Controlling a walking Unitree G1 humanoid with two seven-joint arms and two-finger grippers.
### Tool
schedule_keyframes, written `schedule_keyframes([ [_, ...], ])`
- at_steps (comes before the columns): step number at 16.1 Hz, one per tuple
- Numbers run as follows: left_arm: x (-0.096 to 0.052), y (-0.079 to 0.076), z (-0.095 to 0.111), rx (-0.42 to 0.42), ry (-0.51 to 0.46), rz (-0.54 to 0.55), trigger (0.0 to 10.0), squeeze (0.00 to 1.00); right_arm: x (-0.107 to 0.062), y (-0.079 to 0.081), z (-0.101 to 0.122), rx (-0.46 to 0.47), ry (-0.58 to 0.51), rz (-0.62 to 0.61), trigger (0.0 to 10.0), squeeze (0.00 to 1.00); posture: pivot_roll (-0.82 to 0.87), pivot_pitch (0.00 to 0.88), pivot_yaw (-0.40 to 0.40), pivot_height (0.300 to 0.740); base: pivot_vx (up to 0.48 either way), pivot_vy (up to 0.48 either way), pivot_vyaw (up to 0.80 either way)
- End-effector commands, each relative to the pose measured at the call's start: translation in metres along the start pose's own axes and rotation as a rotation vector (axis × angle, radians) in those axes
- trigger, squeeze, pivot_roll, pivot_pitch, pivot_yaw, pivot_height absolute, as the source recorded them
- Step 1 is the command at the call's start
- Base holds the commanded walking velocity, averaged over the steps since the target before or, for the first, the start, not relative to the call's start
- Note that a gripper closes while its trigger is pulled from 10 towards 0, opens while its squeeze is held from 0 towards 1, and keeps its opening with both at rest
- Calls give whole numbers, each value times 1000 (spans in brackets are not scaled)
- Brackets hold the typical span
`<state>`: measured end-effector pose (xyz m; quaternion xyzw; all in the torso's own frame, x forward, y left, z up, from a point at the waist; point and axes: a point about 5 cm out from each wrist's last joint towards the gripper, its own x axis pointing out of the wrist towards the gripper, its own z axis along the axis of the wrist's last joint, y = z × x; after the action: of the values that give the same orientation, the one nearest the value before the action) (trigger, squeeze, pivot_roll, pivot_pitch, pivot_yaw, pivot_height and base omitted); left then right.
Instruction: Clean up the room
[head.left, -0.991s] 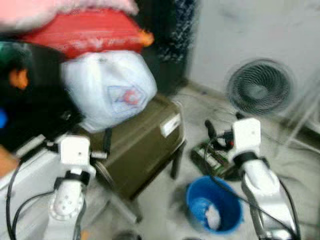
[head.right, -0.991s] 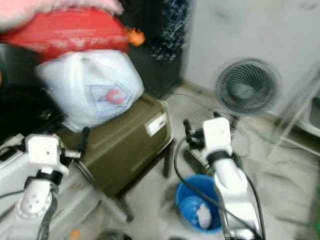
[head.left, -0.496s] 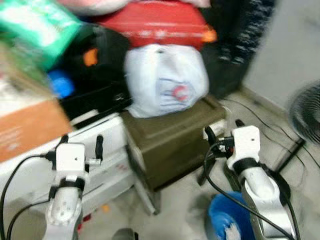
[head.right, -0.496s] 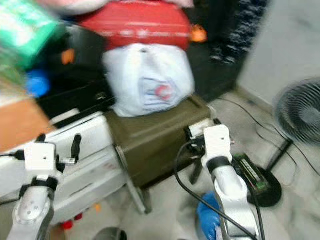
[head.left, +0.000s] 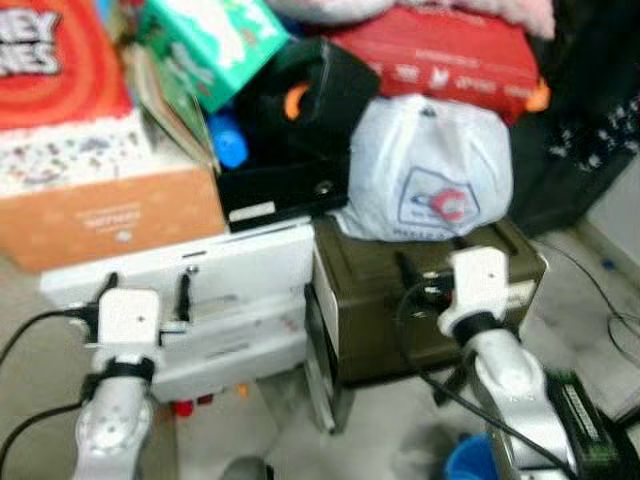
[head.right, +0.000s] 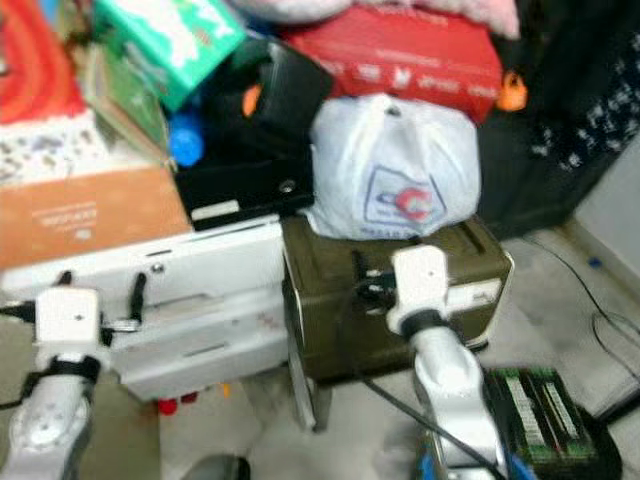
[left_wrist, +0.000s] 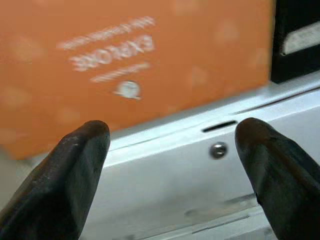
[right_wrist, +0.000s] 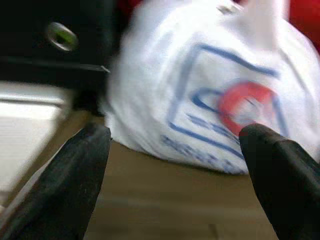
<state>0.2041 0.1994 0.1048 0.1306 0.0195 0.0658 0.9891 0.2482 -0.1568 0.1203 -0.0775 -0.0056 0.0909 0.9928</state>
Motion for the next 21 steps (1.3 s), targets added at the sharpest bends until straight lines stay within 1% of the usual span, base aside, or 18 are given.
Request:
schedule_keyframes([
  [1,-1,-4,3,-8,-7,-19,10000,0,-1,-6,-1,-7,7,-15,10000,0,-71,0,-23,740,0,0,800],
  [7,0,-7,5,-5,-5,-47,10000,0,-2,-6,-1,-4,10,-13,10000,0,-72,0,-23,740,0,0,800],
  [9,-2,-10,3,-24,5,-89,10000,0,-5,-7,-1,-9,16,-17,10000,0,-74,0,-22,740,0,0,800],
  [12,-4,-12,2,-24,10,-98,10000,0,-9,-8,-4,2,33,-18,10000,0,-76,0,-23,740,0,0,800],
  [15,-3,-16,2,-30,9,-117,10000,0,-10,-10,-5,3,41,-29,10000,0,-83,0,-22,740,0,0,800],
  [19,-1,-15,4,-45,-2,-133,10000,0,-10,-9,-5,2,41,-16,10000,0,-83,0,-23,740,0,0,800],
  [21,-3,-16,5,-44,-10,-146,10000,0,-11,-9,-5,9,50,6,10000,0,-83,0,-25,740,0,0,800],
])
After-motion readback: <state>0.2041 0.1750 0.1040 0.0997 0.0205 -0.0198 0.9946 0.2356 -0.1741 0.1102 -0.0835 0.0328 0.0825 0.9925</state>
